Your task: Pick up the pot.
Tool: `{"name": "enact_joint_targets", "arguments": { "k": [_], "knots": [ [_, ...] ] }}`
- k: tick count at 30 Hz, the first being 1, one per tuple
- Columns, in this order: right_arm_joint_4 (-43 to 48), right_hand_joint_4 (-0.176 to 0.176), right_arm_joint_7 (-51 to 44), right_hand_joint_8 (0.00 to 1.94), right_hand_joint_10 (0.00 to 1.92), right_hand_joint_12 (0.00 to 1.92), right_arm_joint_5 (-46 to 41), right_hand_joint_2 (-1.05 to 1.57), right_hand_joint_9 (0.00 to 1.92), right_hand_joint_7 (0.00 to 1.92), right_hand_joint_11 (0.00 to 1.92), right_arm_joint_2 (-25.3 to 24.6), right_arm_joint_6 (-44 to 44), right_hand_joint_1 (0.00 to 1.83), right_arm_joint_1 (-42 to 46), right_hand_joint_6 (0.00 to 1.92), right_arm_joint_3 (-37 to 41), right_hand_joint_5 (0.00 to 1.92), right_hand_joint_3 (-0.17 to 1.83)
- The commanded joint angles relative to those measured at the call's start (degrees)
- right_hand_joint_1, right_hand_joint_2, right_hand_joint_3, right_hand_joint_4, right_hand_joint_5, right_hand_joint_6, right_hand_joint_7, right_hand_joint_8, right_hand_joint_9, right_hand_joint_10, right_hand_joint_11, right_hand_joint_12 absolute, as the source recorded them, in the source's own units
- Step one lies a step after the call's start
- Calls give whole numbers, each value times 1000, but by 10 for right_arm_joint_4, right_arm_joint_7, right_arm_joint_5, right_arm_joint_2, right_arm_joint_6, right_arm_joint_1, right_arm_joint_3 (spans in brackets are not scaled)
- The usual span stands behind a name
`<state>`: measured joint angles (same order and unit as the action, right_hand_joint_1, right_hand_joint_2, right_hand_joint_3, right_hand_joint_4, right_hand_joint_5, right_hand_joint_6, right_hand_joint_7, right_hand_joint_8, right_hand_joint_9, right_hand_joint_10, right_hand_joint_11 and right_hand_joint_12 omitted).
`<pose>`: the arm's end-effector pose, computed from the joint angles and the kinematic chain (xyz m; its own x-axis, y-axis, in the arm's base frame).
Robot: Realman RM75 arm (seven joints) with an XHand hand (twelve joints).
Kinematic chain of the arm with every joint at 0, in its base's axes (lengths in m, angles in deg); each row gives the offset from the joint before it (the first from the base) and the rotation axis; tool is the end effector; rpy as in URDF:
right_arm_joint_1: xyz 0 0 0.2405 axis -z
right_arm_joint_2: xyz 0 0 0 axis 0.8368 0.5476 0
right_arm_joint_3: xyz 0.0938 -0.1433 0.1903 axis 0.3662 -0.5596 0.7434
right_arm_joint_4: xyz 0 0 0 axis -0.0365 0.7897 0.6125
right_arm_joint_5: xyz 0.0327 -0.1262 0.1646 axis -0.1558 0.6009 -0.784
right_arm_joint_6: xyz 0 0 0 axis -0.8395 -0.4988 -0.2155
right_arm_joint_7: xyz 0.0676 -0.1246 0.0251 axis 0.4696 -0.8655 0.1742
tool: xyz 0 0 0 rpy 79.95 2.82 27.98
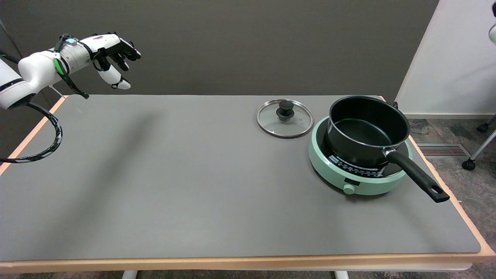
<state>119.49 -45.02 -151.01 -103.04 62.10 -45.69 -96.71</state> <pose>-0.0485 -0.2023 0.5443 0.1209 0.4794 0.8692 -0.9130 -0.2901 0.2869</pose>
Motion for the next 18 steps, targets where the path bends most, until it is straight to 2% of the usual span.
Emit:
{"name": "enact_joint_targets", "arguments": {
  "k": [1, 4, 6, 9, 12, 18],
  "knots": [
    [7, -176, -586, 0, 0, 0, -320, -242, 0, 0, 0, -163, 49, 1143, -21, 0, 25, 0, 610],
    [7, -176, -672, 1, 1, 1, -374, -257, 1, 1, 1, -171, 46, 1168, -30, 1, -9, 1, 708],
    [0, -176, -717, 13, 13, 13, -459, -270, 13, 13, 13, -176, 42, 1181, -28, 13, -22, 13, 743],
    [1, -176, -734, 28, 28, 28, -539, -257, 28, 28, 28, -198, 37, 1175, -18, 28, -19, 28, 765],
    [3, -176, -744, 28, 28, 28, -578, -215, 28, 28, 28, -213, 43, 1156, -10, 28, 0, 28, 792],
    [3, -176, -745, 53, 53, 53, -582, -147, 53, 53, 53, -232, 70, 1084, 12, 53, 42, 53, 849]
  ]
}}
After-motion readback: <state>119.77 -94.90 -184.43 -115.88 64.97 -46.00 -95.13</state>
